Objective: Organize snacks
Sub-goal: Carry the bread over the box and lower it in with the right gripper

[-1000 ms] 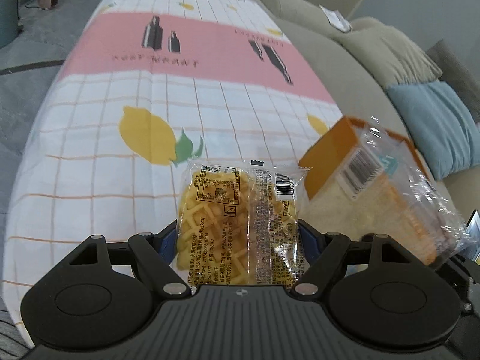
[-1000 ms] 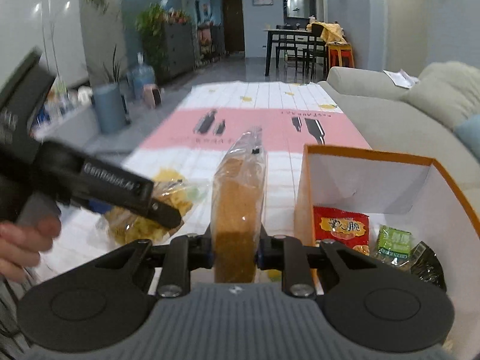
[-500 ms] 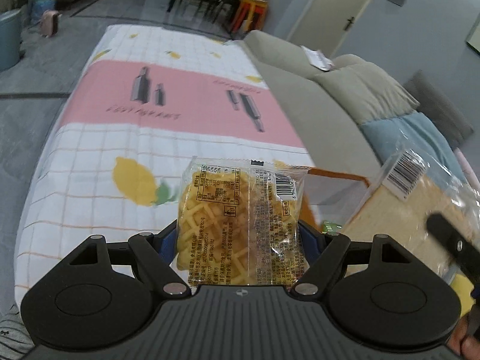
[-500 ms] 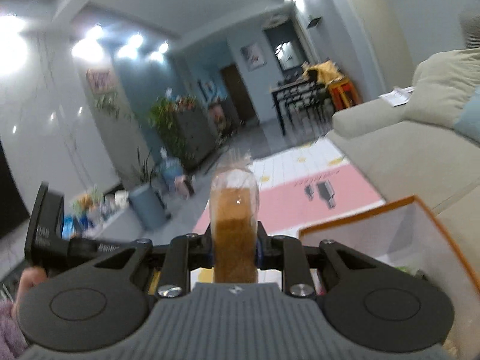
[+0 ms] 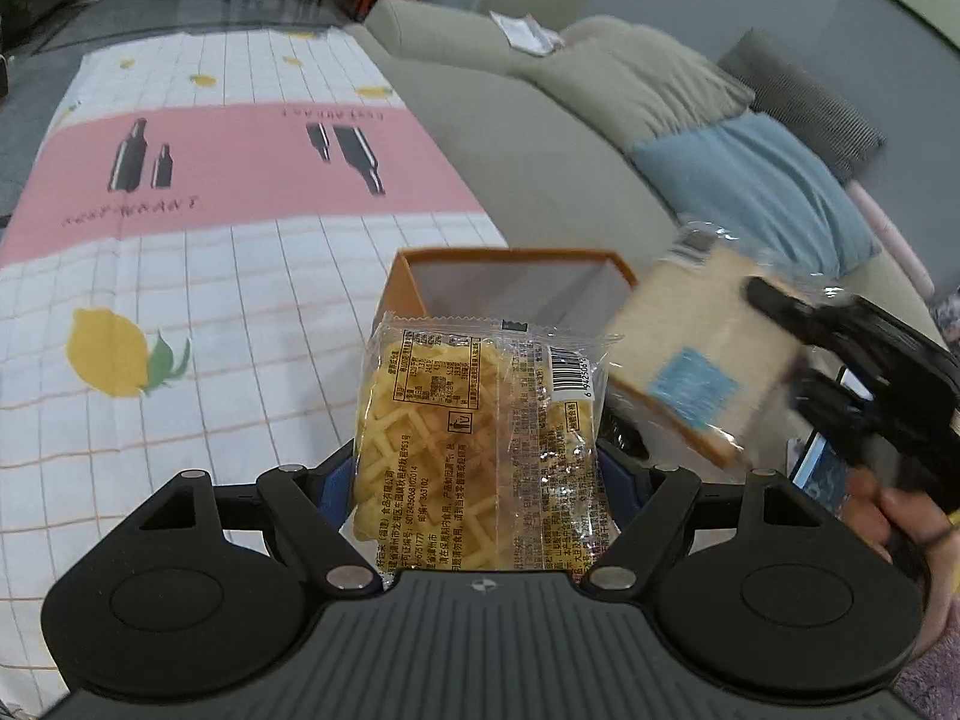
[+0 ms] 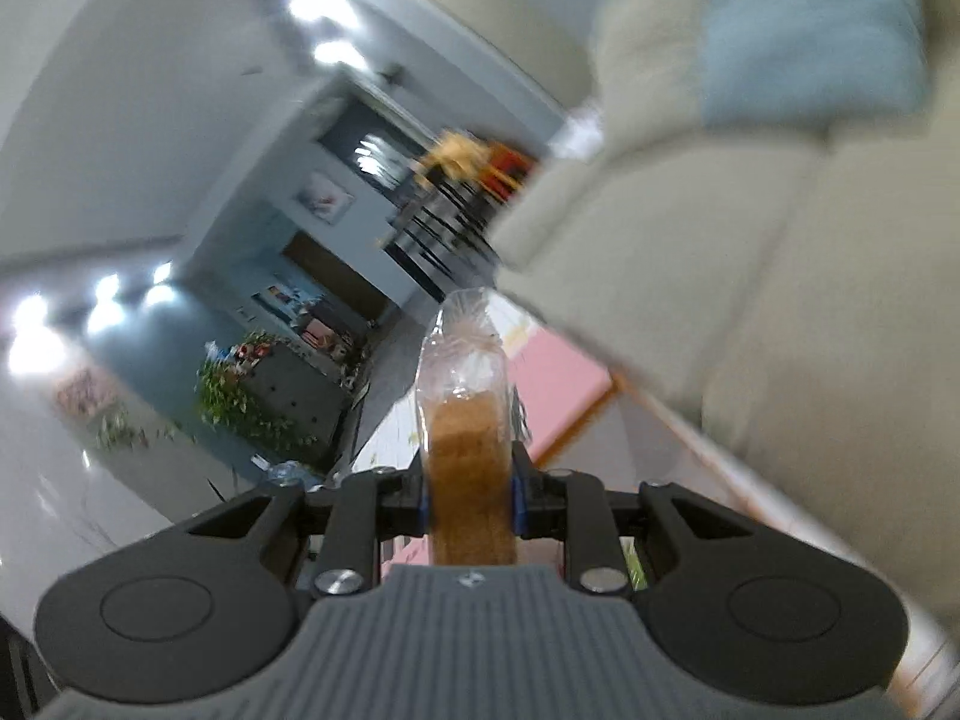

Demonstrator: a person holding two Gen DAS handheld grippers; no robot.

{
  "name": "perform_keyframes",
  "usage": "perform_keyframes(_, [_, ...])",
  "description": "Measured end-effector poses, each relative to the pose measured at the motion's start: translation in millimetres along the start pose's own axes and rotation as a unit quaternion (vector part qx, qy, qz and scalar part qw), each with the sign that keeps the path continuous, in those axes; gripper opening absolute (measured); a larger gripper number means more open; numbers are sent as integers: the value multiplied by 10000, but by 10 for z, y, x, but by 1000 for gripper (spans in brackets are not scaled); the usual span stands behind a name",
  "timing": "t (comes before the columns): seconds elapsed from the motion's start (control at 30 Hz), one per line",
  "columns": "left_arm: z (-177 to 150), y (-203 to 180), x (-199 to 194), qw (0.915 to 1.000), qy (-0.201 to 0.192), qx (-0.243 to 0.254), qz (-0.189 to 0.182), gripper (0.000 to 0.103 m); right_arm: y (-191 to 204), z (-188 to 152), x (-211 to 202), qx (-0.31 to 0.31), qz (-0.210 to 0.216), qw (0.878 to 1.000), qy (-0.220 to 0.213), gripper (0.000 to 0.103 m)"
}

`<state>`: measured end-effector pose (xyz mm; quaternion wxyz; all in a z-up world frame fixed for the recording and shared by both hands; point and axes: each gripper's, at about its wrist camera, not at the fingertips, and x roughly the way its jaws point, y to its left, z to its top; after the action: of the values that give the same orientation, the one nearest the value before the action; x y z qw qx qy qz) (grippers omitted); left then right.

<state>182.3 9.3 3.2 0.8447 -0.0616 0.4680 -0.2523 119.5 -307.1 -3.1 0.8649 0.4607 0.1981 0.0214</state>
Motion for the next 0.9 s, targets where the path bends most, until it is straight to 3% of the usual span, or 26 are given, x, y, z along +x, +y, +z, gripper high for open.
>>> perform_keyframes(0.1, [-25, 34, 74, 9999, 111, -39, 61, 90, -205, -47, 296, 693, -362, 9968, 173, 22])
perform_keyframes(0.27, [-79, 135, 136, 9996, 238, -135, 50, 90, -355, -89, 691, 954, -1061, 9895, 234, 22])
perform_keyframes(0.4, [-90, 206, 195, 9992, 341, -218, 14, 90, -456, -104, 912, 1457, -1191, 9819, 198, 22])
perform_keyframes(0.63, [-111, 229, 252, 9987, 442, -231, -47, 90, -506, -233, 977, 1617, -1507, 9751, -172, 22])
perform_keyframes(0.73, [-125, 227, 261, 9985, 496, -217, -46, 90, -482, -238, 1005, 1495, -1691, 9741, -109, 31])
perform_keyframes(0.83, [-124, 222, 243, 9987, 484, -169, -45, 90, -588, -216, 1045, 1680, -2061, 9635, 310, 58])
perform_keyframes(0.9, [-116, 225, 219, 9988, 449, -174, -43, 90, -651, -195, 977, 1784, -2211, 9576, 477, 59])
